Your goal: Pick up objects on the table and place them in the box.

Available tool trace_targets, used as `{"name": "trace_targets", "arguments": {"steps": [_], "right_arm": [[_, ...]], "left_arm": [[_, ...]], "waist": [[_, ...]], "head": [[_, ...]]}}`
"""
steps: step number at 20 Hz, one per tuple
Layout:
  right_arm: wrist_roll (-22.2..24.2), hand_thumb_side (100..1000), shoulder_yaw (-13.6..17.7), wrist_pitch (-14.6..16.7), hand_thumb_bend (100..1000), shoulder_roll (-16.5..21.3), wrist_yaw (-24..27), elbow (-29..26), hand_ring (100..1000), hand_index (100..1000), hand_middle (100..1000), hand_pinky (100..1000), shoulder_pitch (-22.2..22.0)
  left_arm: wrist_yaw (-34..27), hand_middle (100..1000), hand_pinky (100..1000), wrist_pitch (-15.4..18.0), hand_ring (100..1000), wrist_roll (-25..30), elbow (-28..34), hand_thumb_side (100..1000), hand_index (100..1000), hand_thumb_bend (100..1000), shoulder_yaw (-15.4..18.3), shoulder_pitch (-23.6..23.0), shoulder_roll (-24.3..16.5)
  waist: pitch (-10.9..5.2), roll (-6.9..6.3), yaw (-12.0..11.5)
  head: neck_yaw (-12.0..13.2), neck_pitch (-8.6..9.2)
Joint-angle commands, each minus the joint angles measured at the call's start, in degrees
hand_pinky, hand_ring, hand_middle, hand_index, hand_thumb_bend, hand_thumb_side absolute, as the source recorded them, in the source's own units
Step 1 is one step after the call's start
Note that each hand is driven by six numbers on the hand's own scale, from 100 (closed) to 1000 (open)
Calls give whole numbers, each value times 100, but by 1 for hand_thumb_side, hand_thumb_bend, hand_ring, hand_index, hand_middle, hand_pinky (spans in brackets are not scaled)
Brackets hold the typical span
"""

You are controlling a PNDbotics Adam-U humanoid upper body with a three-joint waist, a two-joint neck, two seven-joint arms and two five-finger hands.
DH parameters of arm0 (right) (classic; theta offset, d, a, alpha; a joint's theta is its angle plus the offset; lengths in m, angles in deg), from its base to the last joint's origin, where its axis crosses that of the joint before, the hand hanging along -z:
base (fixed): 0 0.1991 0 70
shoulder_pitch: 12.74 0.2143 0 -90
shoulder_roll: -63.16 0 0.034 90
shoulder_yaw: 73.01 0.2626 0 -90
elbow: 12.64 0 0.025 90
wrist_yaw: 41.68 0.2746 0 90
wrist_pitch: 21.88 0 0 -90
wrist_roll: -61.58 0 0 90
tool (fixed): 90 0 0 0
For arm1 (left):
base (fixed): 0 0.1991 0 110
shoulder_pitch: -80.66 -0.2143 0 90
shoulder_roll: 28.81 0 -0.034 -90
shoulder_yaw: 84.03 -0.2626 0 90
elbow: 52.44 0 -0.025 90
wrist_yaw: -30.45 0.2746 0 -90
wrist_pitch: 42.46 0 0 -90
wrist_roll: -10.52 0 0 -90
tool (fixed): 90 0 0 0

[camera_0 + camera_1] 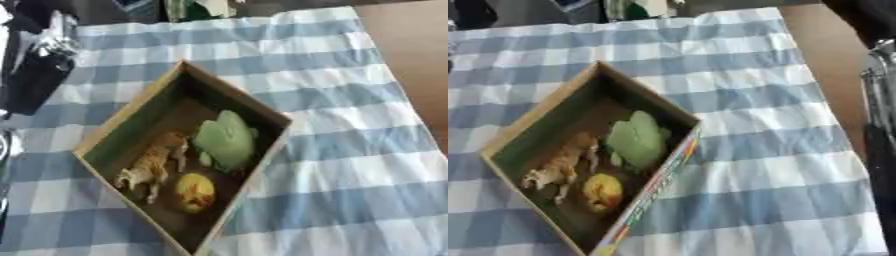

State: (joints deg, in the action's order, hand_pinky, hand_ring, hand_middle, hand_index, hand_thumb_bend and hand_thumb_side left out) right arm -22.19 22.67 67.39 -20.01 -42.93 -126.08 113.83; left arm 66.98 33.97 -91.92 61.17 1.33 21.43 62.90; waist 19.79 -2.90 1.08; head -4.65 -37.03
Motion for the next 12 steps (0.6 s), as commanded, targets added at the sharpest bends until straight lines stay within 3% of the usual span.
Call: {"name": "trace_targets", "arguments": {"steps": [1, 6, 12], "right_arm": [[-128, 566, 60, 104, 100, 74, 163, -115, 793, 810, 598, 808, 45], [-456, 580, 104, 279, 100, 71, 602, -115, 775, 819, 606, 796, -12], [-786, 590, 125, 498, 100, 109, 1005, -115, 761, 827, 611, 787, -82]], "left_arm": [[-653, 664, 531, 250, 704, -883, 99, 989, 846, 100, 241, -134, 51], [-1230, 630, 513, 806, 672, -1734, 99, 991, 830, 100, 436, -490, 165], [-1650, 599, 493, 1512, 637, -2307, 99, 957, 814, 100, 619, -761, 301]], "waist": [[-114, 13, -14], [-58, 1, -33], [3, 5, -26]], "head": [[90, -15], [163, 51], [217, 103]]}}
